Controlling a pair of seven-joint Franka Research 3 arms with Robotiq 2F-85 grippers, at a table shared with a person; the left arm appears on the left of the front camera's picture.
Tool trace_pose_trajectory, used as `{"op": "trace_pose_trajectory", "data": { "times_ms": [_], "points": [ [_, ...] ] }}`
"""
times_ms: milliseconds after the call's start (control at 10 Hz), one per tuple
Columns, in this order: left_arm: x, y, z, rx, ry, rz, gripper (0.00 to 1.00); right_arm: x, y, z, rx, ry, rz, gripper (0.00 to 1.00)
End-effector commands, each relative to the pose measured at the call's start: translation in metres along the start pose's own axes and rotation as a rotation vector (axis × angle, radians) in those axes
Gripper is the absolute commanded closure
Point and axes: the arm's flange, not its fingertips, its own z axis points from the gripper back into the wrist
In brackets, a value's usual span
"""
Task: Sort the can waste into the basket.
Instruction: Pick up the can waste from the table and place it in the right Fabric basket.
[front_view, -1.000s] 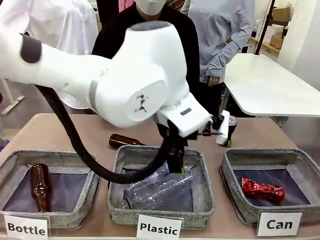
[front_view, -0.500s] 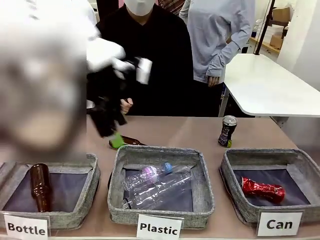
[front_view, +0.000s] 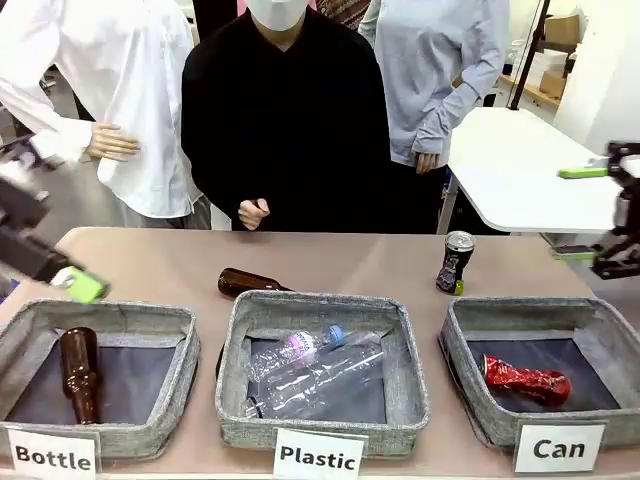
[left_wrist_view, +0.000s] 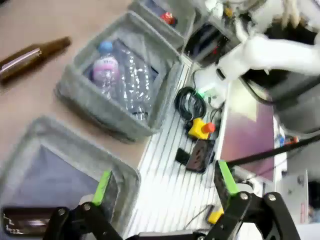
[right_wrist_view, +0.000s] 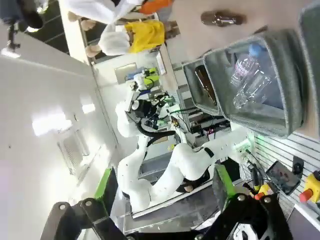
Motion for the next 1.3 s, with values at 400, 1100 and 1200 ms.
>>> {"op": "trace_pose_trajectory", "data": {
  "times_ms": [400,1100,1200],
  "points": [
    [-0.046,0.054,0.04,-0.105,-0.332,0.372,0.0,-0.021,-0.111,-0.037,0.008,-0.131,-0.03,0.0],
    [-0.046,0.054,0.04,-0.105,-0.332,0.372,0.0,0.039,-0.029,-0.023,-0.057,-0.072,-0.071,0.0],
    [-0.046,0.054,0.04,-0.105,-0.332,0.372,0.0,0.039,-0.029,-0.023,-0.057,-0.072,-0.071,0.0]
  ]
}}
